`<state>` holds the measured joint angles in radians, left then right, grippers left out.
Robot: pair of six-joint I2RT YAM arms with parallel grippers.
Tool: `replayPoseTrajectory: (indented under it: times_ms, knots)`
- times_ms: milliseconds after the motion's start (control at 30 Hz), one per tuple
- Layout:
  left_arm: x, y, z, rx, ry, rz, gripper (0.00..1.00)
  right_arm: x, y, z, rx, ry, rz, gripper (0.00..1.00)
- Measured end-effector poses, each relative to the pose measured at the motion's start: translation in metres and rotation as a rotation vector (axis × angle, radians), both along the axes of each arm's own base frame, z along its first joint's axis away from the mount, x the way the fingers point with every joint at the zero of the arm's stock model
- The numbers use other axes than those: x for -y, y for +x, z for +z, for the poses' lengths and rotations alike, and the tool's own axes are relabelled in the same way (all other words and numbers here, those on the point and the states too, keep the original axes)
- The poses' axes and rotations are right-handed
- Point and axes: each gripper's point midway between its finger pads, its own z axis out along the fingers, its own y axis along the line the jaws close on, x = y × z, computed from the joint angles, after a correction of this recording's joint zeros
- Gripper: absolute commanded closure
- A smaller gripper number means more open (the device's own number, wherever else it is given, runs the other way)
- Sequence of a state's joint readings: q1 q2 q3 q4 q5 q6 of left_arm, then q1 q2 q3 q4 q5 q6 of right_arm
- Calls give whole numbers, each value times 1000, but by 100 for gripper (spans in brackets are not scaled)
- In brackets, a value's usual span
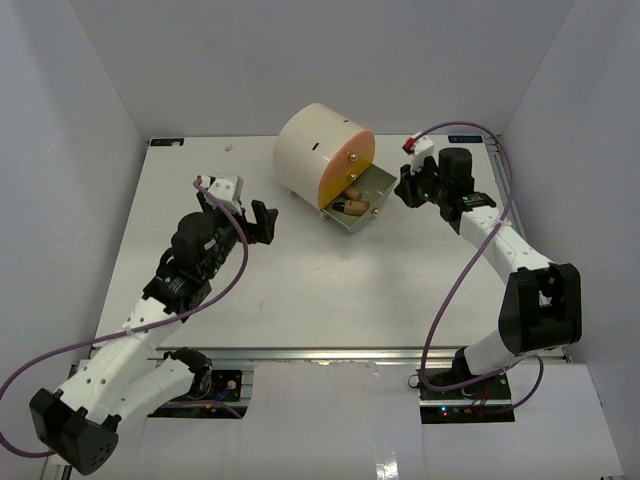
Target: Organize the makeup
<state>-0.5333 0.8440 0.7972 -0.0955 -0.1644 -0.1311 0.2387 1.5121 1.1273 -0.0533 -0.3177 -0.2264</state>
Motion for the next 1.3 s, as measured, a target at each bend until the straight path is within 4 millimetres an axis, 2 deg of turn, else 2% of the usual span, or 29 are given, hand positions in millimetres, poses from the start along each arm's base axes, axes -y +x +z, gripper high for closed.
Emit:
replayPoseTrajectory:
  times_ms: [67, 167, 233, 300, 367, 433, 533, 633, 700, 800, 1033, 1167, 1300]
  knots:
    - [14, 20, 17, -9, -35, -29, 2, 13, -11, -20, -81, 63, -49, 83]
    - [39, 61, 39, -25, -77, -77, 2, 17, -31, -51, -209, 131, -103, 84]
    - [56, 98, 49, -50, -100, -113, 2, 15, -40, -63, -275, 175, -140, 84]
    - [66, 135, 52, -66, -127, -139, 2, 16, -42, -67, -311, 215, -175, 84]
    - [67, 167, 41, -105, -147, -151, 2, 17, -40, -65, -325, 253, -207, 84]
    - [62, 195, 23, -163, -161, -151, 2, 18, -36, -63, -330, 287, -234, 83]
    - [54, 237, 7, -201, -175, -145, 2, 18, -31, -65, -348, 323, -260, 84]
    - [45, 264, -13, -238, -176, -141, 2, 17, -28, -73, -377, 343, -280, 84]
    - [45, 275, -22, -248, -176, -151, 2, 16, -28, -82, -404, 348, -292, 84]
    - [48, 278, -31, -261, -174, -179, 2, 16, -28, -96, -444, 345, -309, 85]
    - [69, 263, -29, -258, -170, -329, 2, 14, -16, -136, -549, 346, -375, 86]
    - [78, 255, -34, -262, -170, -401, 4, -4, 12, -149, -601, 376, -387, 87]
    - [78, 252, -35, -257, -169, -434, 4, -38, 38, -146, -620, 428, -361, 87]
